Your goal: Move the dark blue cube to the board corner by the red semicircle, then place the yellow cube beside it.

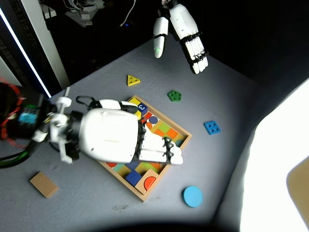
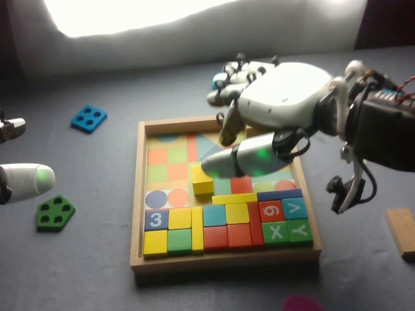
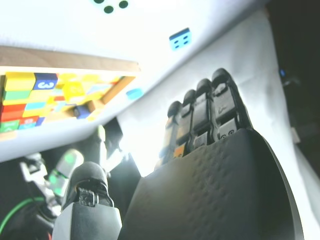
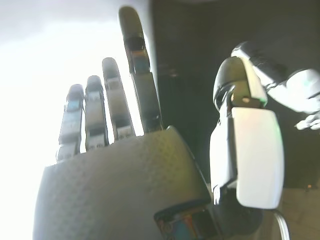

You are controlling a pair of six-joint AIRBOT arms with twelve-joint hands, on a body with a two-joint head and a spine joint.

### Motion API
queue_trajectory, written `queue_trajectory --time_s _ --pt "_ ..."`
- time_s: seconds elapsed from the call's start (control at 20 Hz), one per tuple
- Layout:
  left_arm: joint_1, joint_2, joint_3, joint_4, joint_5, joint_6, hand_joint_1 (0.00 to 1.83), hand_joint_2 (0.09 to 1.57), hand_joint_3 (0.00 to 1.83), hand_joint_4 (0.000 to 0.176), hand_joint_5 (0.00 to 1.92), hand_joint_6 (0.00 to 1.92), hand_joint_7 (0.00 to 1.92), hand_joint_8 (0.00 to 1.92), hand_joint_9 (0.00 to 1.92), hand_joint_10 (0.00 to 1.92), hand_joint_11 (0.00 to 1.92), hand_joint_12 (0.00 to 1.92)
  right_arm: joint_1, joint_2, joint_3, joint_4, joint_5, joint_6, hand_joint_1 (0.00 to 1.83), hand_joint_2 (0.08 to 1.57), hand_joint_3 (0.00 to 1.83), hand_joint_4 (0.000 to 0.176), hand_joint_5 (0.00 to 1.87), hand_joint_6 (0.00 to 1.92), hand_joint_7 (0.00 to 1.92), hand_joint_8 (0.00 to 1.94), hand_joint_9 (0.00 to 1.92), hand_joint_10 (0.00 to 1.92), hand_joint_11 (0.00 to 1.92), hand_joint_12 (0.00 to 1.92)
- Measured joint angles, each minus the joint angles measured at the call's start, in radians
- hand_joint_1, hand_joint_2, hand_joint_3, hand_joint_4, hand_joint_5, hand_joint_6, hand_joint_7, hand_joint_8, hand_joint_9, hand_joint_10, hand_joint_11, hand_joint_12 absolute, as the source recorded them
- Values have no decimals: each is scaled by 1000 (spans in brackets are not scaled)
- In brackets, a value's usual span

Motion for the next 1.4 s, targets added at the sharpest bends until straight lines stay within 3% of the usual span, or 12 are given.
queue_trajectory --time_s 0.3,0.6,0.7,0.8,0.95,1.4 --pt "0 0 1 1 -1 0 0 1095 0 23 43 9 24 8 0 0 0 0 -4 -64 4 0 52 1 0 1106 0 0 898 3 240 3 61 2 0 0" --pt "0 0 1 2 -1 -1 0 1099 0 12 42 7 12 1 0 0 0 0 -38 -104 11 5 83 2 0 1102 0 0 905 5 254 7 73 6 0 0" --pt "0 0 1 2 -1 -1 0 1096 0 15 36 3 14 2 0 0 0 0 -47 -116 21 5 90 3 0 1114 4 0 903 3 259 7 79 8 0 0" --pt "0 0 1 0 -1 -1 0 1100 1 7 37 3 16 3 0 0 0 0 -59 -122 25 4 87 5 0 1118 5 0 900 2 261 6 76 6 0 0" --pt "0 0 1 1 -2 0 0 1090 0 14 32 1 8 0 0 0 0 0 -73 -124 35 6 95 9 0 1115 3 0 904 3 261 5 73 4 0 0" --pt "0 0 1 2 -2 0 0 1097 0 12 28 1 14 3 0 0 0 0 -87 -107 71 -1 111 6 0 1113 2 0 905 3 255 1 70 1 0 0"
